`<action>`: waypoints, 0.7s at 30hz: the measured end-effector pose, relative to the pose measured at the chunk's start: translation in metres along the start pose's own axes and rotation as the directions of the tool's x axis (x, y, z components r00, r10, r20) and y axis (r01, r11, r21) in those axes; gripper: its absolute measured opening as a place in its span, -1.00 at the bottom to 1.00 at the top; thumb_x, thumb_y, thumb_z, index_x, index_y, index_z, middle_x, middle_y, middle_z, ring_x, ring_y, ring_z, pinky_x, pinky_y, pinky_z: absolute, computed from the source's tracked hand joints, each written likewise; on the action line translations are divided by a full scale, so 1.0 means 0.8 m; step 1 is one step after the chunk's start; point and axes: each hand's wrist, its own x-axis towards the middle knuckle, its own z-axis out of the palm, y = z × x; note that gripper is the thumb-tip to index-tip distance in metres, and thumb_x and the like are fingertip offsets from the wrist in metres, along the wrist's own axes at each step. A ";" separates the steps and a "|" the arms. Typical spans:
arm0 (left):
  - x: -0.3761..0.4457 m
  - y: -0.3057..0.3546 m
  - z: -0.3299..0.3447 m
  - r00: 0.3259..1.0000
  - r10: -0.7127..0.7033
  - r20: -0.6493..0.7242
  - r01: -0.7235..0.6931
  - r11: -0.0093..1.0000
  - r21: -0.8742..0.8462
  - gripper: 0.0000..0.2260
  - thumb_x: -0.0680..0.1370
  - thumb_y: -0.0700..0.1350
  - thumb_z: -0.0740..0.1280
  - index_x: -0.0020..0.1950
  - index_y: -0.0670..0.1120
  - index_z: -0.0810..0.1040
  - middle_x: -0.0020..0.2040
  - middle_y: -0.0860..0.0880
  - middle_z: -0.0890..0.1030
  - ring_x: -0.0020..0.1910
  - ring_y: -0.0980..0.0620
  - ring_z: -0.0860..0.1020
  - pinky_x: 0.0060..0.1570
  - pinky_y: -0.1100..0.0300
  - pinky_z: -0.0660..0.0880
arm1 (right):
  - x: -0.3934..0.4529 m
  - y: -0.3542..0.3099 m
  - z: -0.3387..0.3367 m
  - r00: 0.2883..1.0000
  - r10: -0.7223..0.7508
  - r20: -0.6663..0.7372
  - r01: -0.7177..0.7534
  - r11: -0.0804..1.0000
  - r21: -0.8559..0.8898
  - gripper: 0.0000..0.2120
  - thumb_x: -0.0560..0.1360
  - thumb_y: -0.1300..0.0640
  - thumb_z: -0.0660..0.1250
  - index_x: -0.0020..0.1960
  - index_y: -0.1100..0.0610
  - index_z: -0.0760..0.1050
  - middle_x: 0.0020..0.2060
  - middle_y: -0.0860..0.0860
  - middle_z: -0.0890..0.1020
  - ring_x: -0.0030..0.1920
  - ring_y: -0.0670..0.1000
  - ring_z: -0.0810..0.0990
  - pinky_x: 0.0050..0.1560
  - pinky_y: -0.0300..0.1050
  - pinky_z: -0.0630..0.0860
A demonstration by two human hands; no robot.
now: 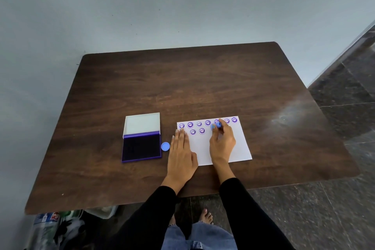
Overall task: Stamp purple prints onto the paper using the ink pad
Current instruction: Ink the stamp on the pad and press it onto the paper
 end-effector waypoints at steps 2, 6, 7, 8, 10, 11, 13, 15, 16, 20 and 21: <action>0.000 -0.002 0.000 1.000 -0.011 0.022 0.010 0.999 0.037 -0.45 0.52 -0.25 0.15 0.48 -0.35 0.08 0.52 -0.29 0.11 0.53 -0.24 0.03 0.50 -0.07 -0.09 | -0.001 -0.001 -0.001 0.999 -0.034 0.007 0.034 0.999 -0.023 -0.75 0.49 0.25 0.33 0.15 0.30 0.51 -0.03 0.21 0.65 -0.06 0.13 0.62 -0.02 -0.14 0.49; 0.001 -0.003 0.002 0.998 -0.052 0.039 0.050 0.998 0.046 -0.44 0.55 -0.25 0.07 0.50 -0.33 -0.05 0.54 -0.29 -0.03 0.54 -0.22 -0.10 0.50 -0.03 -0.20 | -0.004 -0.002 -0.003 0.998 -0.064 0.023 0.065 0.997 -0.050 -0.74 0.49 0.25 0.33 0.16 0.31 0.51 0.00 0.24 0.65 -0.04 0.16 0.62 -0.01 -0.15 0.47; 0.002 -0.003 0.002 0.997 -0.057 0.050 0.055 0.997 0.051 -0.44 0.56 -0.25 0.06 0.50 -0.32 -0.09 0.55 -0.28 -0.07 0.54 -0.21 -0.12 0.49 -0.01 -0.22 | -0.005 -0.002 -0.003 0.997 -0.068 0.024 0.069 0.996 -0.055 -0.74 0.49 0.25 0.33 0.16 0.32 0.51 0.00 0.24 0.65 -0.03 0.16 0.62 -0.01 -0.16 0.46; 0.003 -0.003 0.003 0.996 -0.064 0.057 0.061 0.997 0.051 -0.44 0.56 -0.24 0.05 0.51 -0.31 -0.12 0.55 -0.27 -0.10 0.54 -0.20 -0.14 0.49 0.01 -0.24 | -0.006 -0.002 -0.003 0.997 -0.073 0.022 0.074 0.996 -0.059 -0.74 0.49 0.26 0.33 0.16 0.32 0.51 -0.01 0.24 0.65 -0.03 0.17 0.62 -0.01 -0.17 0.45; 0.005 -0.003 0.004 0.995 -0.086 0.053 0.084 0.995 0.049 -0.43 0.57 -0.23 0.05 0.51 -0.31 -0.14 0.55 -0.27 -0.12 0.54 -0.19 -0.14 0.49 0.04 -0.25 | -0.007 -0.003 -0.004 0.996 -0.083 0.019 0.084 0.994 -0.066 -0.74 0.49 0.26 0.34 0.15 0.32 0.51 -0.02 0.24 0.65 -0.03 0.17 0.62 -0.01 -0.18 0.44; 0.006 -0.003 0.005 0.994 -0.096 0.052 0.093 0.994 0.057 -0.42 0.57 -0.22 0.05 0.51 -0.31 -0.15 0.55 -0.27 -0.12 0.54 -0.19 -0.14 0.49 0.04 -0.24 | -0.007 -0.002 -0.004 0.996 -0.086 0.020 0.087 0.994 -0.067 -0.74 0.49 0.27 0.34 0.15 0.33 0.51 -0.02 0.24 0.66 -0.03 0.17 0.62 -0.01 -0.17 0.44; 0.004 -0.004 0.006 0.992 -0.118 0.054 0.113 0.990 0.083 -0.42 0.57 -0.20 0.05 0.50 -0.31 -0.15 0.55 -0.27 -0.11 0.54 -0.19 -0.13 0.49 0.03 -0.23 | -0.009 -0.003 -0.004 0.996 -0.089 0.024 0.091 0.994 -0.067 -0.74 0.49 0.27 0.34 0.15 0.33 0.51 -0.02 0.24 0.65 -0.03 0.17 0.62 -0.01 -0.17 0.45; 0.002 -0.005 0.007 0.990 -0.134 0.050 0.128 0.986 0.107 -0.41 0.57 -0.18 0.04 0.50 -0.32 -0.16 0.55 -0.28 -0.11 0.54 -0.20 -0.13 0.50 0.01 -0.22 | -0.011 -0.004 -0.004 0.996 -0.088 0.029 0.089 0.993 -0.072 -0.74 0.49 0.27 0.34 0.15 0.33 0.51 -0.01 0.25 0.65 -0.02 0.18 0.62 0.00 -0.15 0.46; 0.001 -0.004 0.009 0.989 -0.138 0.051 0.132 0.985 0.114 -0.41 0.57 -0.17 0.04 0.50 -0.32 -0.16 0.55 -0.28 -0.10 0.54 -0.20 -0.12 0.50 0.01 -0.21 | -0.011 -0.003 -0.005 0.996 -0.087 0.031 0.089 0.993 -0.074 -0.74 0.49 0.27 0.34 0.16 0.33 0.51 0.00 0.24 0.65 -0.02 0.17 0.62 0.01 -0.15 0.47; 0.003 -0.004 0.011 0.989 -0.142 0.043 0.137 0.986 0.100 -0.41 0.56 -0.18 0.05 0.50 -0.32 -0.14 0.55 -0.28 -0.08 0.54 -0.20 -0.11 0.49 0.02 -0.22 | -0.010 -0.002 -0.005 0.996 -0.083 0.040 0.086 0.993 -0.082 -0.73 0.49 0.25 0.34 0.17 0.31 0.50 0.03 0.23 0.64 0.01 0.15 0.61 0.03 -0.18 0.44; 0.003 -0.004 0.011 0.989 -0.143 0.041 0.138 0.986 0.097 -0.41 0.57 -0.18 0.06 0.51 -0.31 -0.14 0.55 -0.27 -0.08 0.54 -0.20 -0.11 0.48 0.02 -0.22 | -0.011 -0.002 -0.005 0.996 -0.076 0.044 0.080 0.993 -0.086 -0.72 0.49 0.24 0.33 0.18 0.30 0.50 0.05 0.23 0.64 0.02 0.15 0.60 0.04 -0.19 0.43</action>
